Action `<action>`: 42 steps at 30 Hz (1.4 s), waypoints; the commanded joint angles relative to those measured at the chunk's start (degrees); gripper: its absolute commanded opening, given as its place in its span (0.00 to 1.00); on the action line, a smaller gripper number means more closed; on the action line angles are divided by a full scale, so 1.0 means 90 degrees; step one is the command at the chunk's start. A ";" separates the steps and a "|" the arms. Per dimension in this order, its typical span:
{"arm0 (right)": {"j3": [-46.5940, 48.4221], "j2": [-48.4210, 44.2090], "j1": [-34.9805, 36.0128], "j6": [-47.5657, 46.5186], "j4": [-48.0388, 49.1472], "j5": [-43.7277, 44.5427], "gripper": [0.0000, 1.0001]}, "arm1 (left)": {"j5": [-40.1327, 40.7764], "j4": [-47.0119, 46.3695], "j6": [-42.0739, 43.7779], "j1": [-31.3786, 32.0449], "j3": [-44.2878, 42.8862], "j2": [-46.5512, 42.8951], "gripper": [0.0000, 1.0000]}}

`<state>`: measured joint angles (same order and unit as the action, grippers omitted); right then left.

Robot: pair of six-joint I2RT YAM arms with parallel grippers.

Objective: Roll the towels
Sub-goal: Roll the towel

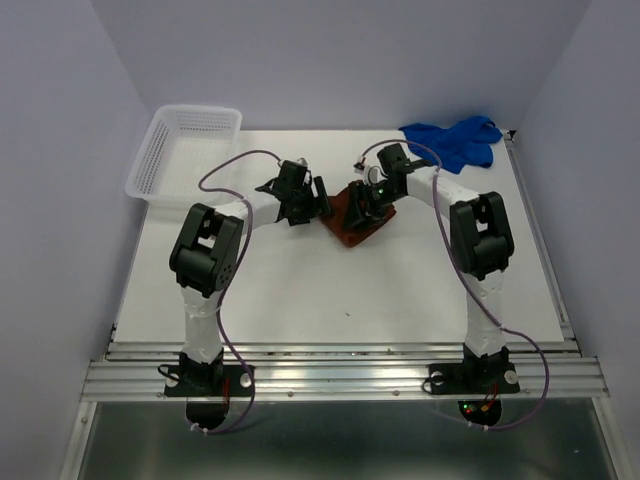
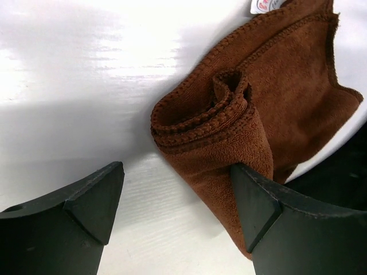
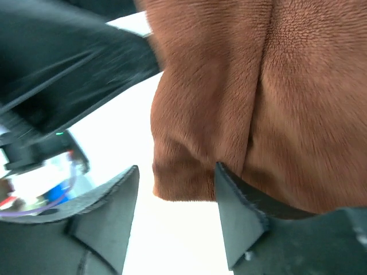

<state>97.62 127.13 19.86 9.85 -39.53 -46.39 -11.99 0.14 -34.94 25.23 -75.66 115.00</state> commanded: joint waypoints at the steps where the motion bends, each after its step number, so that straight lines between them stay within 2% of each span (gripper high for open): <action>1: -0.0104 -0.1038 0.0156 -0.0664 0.0036 0.1129 0.63 | 0.0765 0.0725 0.0190 0.0096 -0.0460 0.0229 0.86; 8: -0.0758 -0.2025 0.0673 -0.1238 0.0524 0.2858 0.63 | 0.0941 0.1156 0.0308 0.0331 -0.1134 0.0659 0.86; 14: -0.1461 -0.2231 0.1768 -0.1758 0.1634 0.5103 0.67 | 0.0981 0.1342 0.0200 0.0341 -0.1330 0.0738 0.86; 21: -0.2282 -0.2056 0.1954 -0.1582 0.3443 0.5828 0.71 | 0.0893 0.1400 0.0171 0.0351 -0.1350 0.0738 0.86; 28: -0.2312 -0.1665 0.2012 -0.1690 0.3533 0.6365 0.67 | 0.0873 0.1429 0.0210 0.0341 -0.1340 0.0699 0.86; 32: -0.2380 -0.1587 0.2012 -0.1369 0.3591 0.6521 0.42 | 0.0698 0.1361 0.0210 0.0341 -0.1320 0.0670 0.86; 33: -0.2390 -0.1587 0.2012 -0.1329 0.3591 0.6638 0.31 | 0.0649 0.1352 0.0210 0.0341 -0.1310 0.0621 0.86; 35: -0.2419 -0.1596 0.2012 -0.1106 0.3581 0.6755 0.20 | 0.0590 0.1313 0.0200 0.0321 -0.1223 0.0543 0.86; 36: -0.2429 -0.1606 0.2012 -0.1104 0.3552 0.6853 0.08 | 0.0561 0.1293 0.0191 0.0312 -0.1184 0.0504 0.87; 38: -0.2468 -0.1694 0.2012 -0.0793 0.3494 0.6883 0.01 | 0.0541 0.1176 0.0152 0.0263 -0.1067 0.0289 0.88; 39: -0.2459 -0.1742 0.1916 -0.0482 0.3349 0.6796 0.01 | 0.0512 0.1137 0.0123 0.0234 -0.0912 0.0211 0.89; 41: -0.2536 -0.1937 0.1604 -0.0032 0.3259 0.6026 0.01 | 0.0434 0.0991 0.0054 0.0136 -0.0648 -0.0062 0.93; 42: -0.2575 -0.2006 0.1457 0.0463 0.3259 0.5221 0.01 | 0.0327 0.0835 0.0035 0.0107 -0.0530 -0.0276 0.95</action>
<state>75.94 112.46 37.26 2.83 -10.44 10.68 -6.61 8.27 -33.89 27.35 -84.86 119.37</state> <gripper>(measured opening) 0.193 0.921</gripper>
